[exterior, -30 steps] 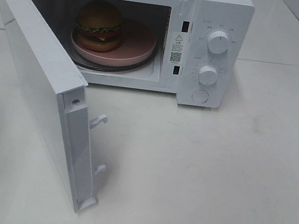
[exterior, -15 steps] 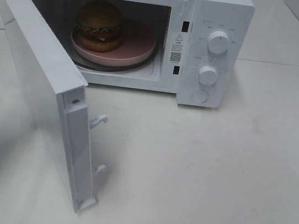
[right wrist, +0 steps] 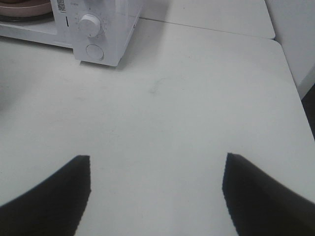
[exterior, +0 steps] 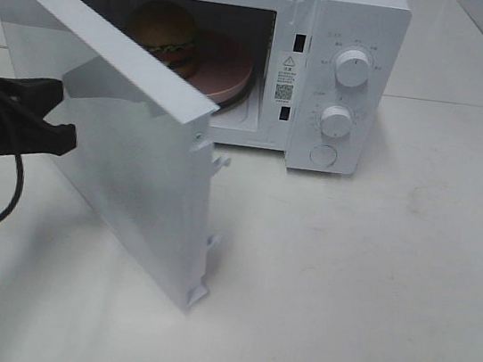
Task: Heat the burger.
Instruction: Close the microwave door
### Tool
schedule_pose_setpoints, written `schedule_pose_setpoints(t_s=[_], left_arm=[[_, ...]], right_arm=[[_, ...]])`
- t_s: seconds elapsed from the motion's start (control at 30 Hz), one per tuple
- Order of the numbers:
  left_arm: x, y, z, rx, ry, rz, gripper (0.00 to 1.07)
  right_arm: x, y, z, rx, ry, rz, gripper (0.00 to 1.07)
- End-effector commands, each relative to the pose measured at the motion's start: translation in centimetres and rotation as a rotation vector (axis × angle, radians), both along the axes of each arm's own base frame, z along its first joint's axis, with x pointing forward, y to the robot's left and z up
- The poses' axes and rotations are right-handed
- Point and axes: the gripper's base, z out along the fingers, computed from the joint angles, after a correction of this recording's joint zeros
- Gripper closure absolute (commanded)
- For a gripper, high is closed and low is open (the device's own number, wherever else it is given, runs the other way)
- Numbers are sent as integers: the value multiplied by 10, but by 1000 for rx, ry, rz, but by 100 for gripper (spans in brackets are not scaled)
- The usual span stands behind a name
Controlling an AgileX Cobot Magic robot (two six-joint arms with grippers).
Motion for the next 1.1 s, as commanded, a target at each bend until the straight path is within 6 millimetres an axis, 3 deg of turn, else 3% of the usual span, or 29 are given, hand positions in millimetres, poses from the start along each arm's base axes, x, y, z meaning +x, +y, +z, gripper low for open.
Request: schedule_pose_setpoints(t_s=[0.03, 0.23, 0.4, 0.47, 0.57, 0.63, 1.1], left_arm=[[6, -17, 3, -30, -21, -5, 107], [14, -31, 4, -60, -17, 17, 107], [24, -52, 7, -54, -37, -1, 107], [34, -72, 10, -55, -23, -18, 107], [37, -75, 10, -56, -18, -16, 107], [48, -92, 13, -72, -32, -22, 107], [83, -124, 18, -92, -23, -37, 107]], right_arm=[[-3, 0, 0, 0, -33, -1, 35], [-3, 0, 0, 0, -33, -1, 35], [-3, 0, 0, 0, -33, -1, 35], [-3, 0, 0, 0, -33, -1, 35], [-3, 0, 0, 0, -33, -1, 35], [-3, 0, 0, 0, -33, -1, 35], [-3, 0, 0, 0, -33, -1, 35]])
